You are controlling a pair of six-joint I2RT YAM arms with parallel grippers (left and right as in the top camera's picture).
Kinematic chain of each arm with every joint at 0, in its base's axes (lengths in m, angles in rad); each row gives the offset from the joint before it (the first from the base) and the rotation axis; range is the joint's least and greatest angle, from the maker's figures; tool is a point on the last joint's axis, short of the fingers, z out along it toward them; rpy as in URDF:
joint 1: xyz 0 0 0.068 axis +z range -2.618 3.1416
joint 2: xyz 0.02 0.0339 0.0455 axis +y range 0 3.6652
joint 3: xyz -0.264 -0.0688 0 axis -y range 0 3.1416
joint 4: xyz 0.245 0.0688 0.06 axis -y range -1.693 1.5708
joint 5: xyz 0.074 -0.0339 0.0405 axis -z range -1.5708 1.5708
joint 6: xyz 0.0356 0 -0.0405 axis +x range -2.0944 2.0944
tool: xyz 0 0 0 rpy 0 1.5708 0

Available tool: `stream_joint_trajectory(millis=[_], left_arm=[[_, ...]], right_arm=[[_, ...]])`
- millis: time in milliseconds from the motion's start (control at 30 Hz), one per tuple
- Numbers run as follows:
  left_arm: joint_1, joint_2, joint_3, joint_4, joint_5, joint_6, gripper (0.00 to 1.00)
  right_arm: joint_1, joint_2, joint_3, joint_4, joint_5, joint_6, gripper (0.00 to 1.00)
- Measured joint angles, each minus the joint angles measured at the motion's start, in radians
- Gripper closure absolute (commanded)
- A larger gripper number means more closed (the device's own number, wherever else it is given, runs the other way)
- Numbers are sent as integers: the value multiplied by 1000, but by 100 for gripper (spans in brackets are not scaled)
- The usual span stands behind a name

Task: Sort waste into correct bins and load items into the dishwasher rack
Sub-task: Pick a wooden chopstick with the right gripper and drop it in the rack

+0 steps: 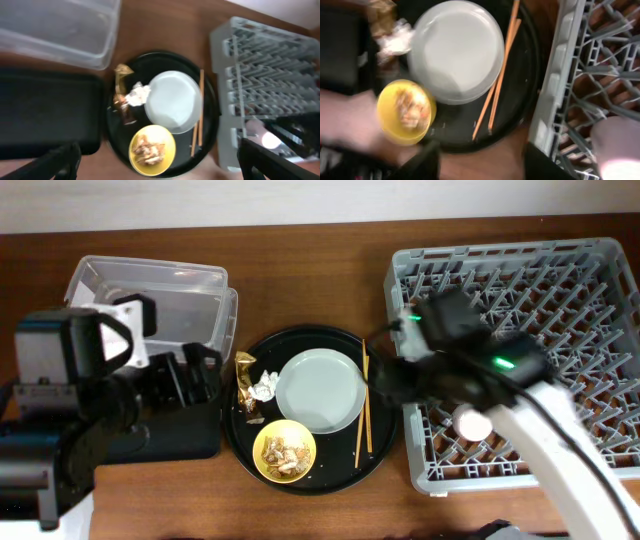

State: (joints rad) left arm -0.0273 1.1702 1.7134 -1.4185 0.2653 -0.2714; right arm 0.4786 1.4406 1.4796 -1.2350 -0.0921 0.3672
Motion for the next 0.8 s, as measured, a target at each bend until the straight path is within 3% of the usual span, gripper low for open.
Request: stream_joint_trajectory(millis=[100, 267, 400, 533, 700, 800], left_arm=[[9, -1, 0, -39, -34, -2, 1], [10, 3, 0, -56, -43, -2, 1], [10, 6, 0, -58, -46, -2, 1], [10, 6, 0, -58, -46, -2, 1], [10, 6, 0, -60, -46, -2, 1], [10, 6, 0, -60, -46, -2, 1]], right_arm=[[4, 245, -3, 145, 77, 90, 56], [-16, 475, -7, 301, 82, 129, 56], [-42, 539, -8, 384, 82, 134, 67], [-51, 567, -8, 399, 85, 138, 70], [-51, 620, -8, 403, 88, 153, 92], [-51, 628, -6, 387, 88, 155, 96]])
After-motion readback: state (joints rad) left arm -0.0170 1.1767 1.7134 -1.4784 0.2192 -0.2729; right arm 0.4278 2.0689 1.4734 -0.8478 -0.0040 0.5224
